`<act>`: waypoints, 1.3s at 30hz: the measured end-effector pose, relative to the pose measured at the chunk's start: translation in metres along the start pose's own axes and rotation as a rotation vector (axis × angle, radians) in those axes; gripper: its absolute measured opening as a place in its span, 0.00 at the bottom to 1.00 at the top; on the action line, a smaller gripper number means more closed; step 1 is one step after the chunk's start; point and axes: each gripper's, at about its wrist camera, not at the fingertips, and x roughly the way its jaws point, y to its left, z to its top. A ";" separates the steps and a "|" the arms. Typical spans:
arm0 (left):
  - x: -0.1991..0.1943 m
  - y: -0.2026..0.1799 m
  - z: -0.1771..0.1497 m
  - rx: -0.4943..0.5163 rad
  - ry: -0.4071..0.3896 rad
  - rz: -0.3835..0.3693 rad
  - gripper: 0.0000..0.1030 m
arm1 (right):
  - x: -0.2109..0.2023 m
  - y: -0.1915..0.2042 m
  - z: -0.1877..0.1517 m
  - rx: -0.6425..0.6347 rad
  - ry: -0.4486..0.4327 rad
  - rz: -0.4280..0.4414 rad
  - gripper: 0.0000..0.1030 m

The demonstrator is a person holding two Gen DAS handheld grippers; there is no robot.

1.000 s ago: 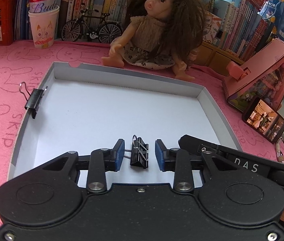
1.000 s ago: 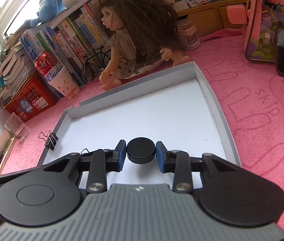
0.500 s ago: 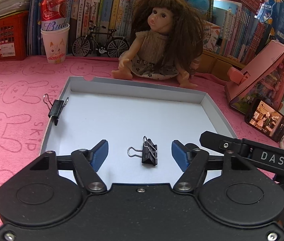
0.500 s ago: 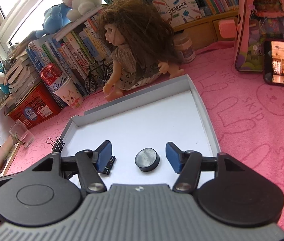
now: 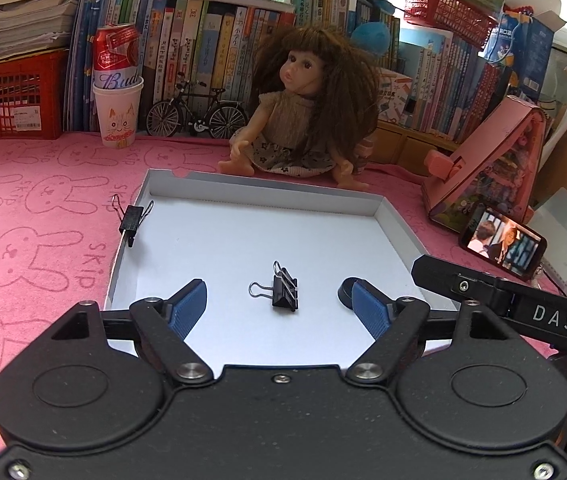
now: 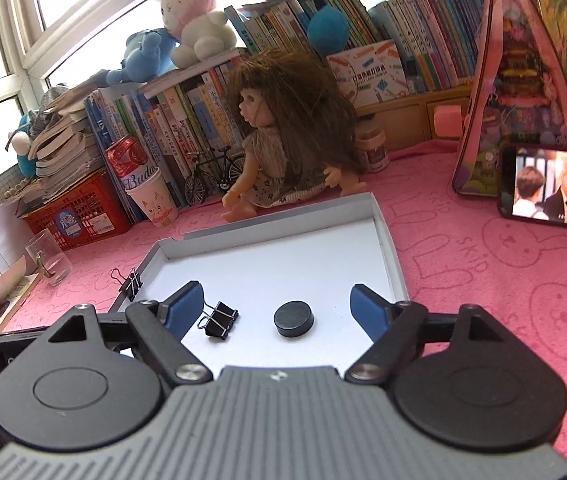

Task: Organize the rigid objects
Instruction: 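Open both grippers to drop the clip and disc into the tray, then withdraw both grippers from the tray back toward the items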

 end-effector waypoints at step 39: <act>-0.086 -0.001 -0.085 0.104 -0.082 -0.034 0.78 | -0.079 0.022 -0.072 -0.183 -0.107 -0.061 0.96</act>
